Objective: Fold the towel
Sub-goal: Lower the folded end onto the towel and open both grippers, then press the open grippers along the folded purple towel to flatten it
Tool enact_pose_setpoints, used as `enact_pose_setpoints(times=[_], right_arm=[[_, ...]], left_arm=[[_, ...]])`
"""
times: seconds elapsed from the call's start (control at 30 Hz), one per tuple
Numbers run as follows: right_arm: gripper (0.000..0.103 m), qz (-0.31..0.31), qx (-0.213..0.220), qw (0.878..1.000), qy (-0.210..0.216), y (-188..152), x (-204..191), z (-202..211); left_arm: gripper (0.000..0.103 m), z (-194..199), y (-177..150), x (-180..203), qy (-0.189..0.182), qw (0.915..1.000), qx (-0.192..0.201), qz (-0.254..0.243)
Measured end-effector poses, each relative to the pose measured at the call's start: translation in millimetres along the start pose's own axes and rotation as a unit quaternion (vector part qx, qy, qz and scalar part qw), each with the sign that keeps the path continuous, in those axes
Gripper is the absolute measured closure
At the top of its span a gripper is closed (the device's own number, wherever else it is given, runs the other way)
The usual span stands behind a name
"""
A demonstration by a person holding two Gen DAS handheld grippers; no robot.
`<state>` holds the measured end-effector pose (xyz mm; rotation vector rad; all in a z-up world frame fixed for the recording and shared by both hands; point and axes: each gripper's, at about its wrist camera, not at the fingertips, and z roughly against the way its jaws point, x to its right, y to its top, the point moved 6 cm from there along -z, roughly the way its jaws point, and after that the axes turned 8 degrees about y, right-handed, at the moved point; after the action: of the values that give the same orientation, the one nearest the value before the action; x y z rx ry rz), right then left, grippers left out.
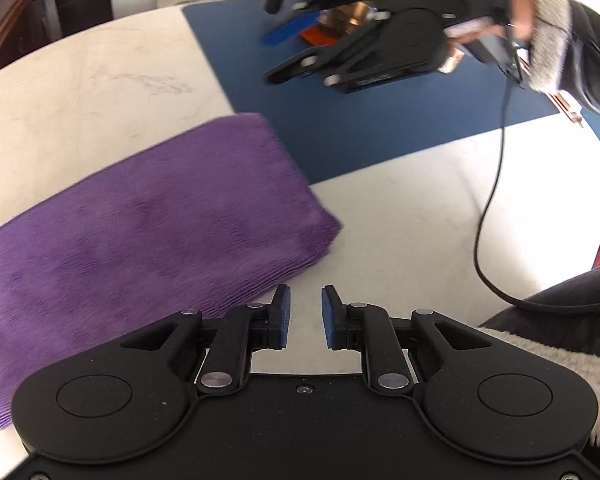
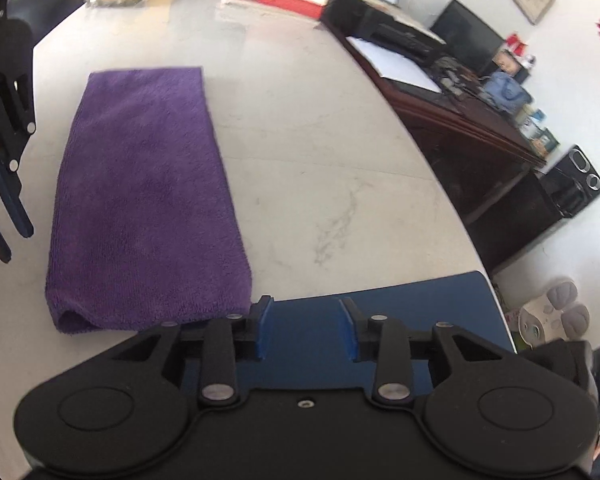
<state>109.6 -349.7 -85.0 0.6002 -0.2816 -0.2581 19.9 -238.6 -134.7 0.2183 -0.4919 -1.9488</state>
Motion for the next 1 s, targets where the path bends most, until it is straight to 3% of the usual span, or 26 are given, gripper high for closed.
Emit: enact_pose_setpoints(times=[0.1,0.27,0.43,0.6,0.83,1.0], right_arm=[[0.070,-0.066,0.040,0.997,0.009,5.3,-19.1,14.0],[0.073,-0.107,0.008,0.994,0.021,2.5,-87.5,-16.3],[0.073,-0.232,0.022,0.972,0.026,13.9,-110.5,-34.7],[0.071,-0.260,-0.024,0.965,-0.013,31.7,-132.4,-79.0],[0.071,-0.331,-0.033,0.941,-0.060,51.8,-144.8,-93.2],[0.071,-0.340,-0.029,0.937,-0.073,80.0,-161.8,-111.1]], left_arm=[[0.086,9.4,0.5,-39.7,0.032,0.9990,0.010,0.028],[0.086,9.8,3.2,-89.4,0.054,0.9969,0.013,0.056],[0.086,3.4,-5.9,-124.6,0.061,0.9969,0.001,0.050],[0.086,-6.5,-22.0,-151.2,0.037,0.9986,-0.002,0.039],[0.086,-1.4,-31.2,-177.7,-0.011,0.9998,0.008,0.016],[0.086,7.3,-37.2,-213.2,-0.013,0.9998,0.005,0.017]])
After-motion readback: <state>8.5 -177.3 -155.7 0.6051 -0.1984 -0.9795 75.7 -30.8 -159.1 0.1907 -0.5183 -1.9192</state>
